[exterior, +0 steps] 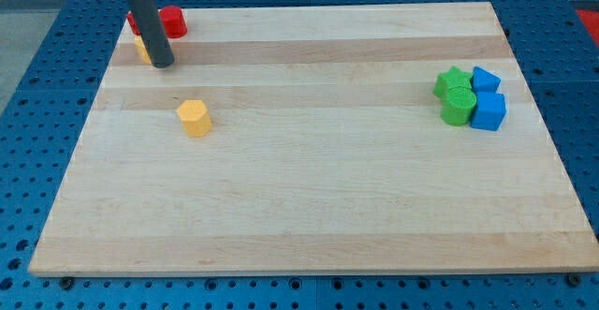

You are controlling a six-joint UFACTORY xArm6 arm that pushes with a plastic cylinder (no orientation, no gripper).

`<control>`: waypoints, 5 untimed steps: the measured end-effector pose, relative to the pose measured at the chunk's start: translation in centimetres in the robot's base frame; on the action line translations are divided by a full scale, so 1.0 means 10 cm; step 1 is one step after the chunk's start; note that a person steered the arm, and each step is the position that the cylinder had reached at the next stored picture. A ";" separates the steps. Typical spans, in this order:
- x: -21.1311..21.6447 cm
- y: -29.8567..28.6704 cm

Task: Slide the yellow heart below the red star

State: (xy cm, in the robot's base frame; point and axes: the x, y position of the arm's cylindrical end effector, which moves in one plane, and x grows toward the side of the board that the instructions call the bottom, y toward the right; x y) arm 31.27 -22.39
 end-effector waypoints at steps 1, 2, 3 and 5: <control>-0.06 -0.13; -0.12 -0.19; -0.18 -0.20; 0.03 -0.20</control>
